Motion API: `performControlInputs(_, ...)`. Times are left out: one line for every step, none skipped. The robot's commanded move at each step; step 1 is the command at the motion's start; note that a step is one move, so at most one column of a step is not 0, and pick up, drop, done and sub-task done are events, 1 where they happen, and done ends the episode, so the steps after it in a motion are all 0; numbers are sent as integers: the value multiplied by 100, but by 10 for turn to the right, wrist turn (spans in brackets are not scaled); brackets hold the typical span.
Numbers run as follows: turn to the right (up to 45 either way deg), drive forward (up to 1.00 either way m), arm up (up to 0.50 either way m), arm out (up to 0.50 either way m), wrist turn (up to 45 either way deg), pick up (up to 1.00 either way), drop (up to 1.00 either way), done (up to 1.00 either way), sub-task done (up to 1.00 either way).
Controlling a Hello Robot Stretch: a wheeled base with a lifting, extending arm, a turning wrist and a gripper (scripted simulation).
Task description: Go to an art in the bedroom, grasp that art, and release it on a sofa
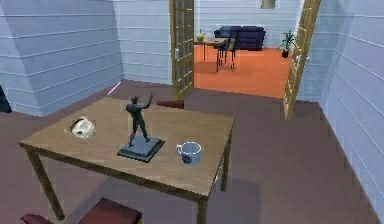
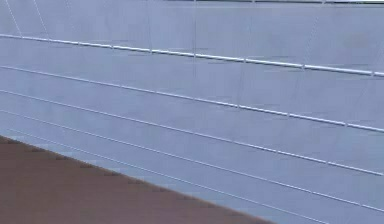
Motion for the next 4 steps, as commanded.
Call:
performControlInputs(-450, 0, 0, 0, 0, 0, 0, 0, 0)
performControlInputs(-450, 0, 0, 0, 0, 0, 0, 0, 0)
performControlInputs(-150, 0, 0, 0, 0, 0, 0, 0, 0)
performControlInputs(450, 0, 0, 0, 0, 0, 0, 0, 0)
